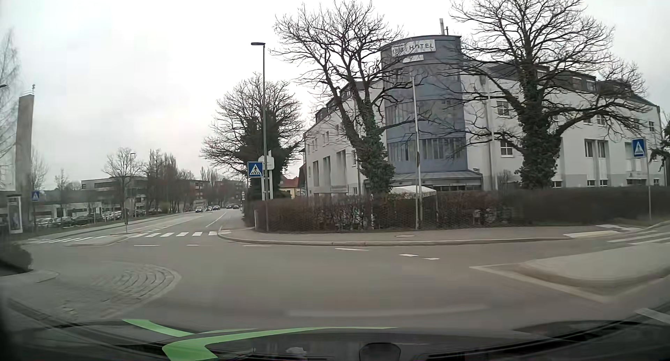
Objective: Follow the waypoints while adhering to traffic rules and regulations
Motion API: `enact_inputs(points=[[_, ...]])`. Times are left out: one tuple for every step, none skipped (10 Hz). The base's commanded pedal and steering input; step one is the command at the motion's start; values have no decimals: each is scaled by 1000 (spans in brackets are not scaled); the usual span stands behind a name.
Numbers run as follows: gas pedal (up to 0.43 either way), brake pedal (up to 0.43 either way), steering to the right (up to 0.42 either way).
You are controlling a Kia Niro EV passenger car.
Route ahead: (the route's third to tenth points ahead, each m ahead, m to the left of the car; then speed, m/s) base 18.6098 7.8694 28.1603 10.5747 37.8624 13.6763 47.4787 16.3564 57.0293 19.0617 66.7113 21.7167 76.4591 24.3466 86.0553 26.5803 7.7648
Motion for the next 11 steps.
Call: enact_inputs(points=[[0,0,-138],[0,0,-155],[0,0,-169],[0,0,-184],[0,0,-200],[0,0,-213],[0,0,-221],[0,0,-223],[0,0,-221],[0,0,-217],[0,0,-212]])
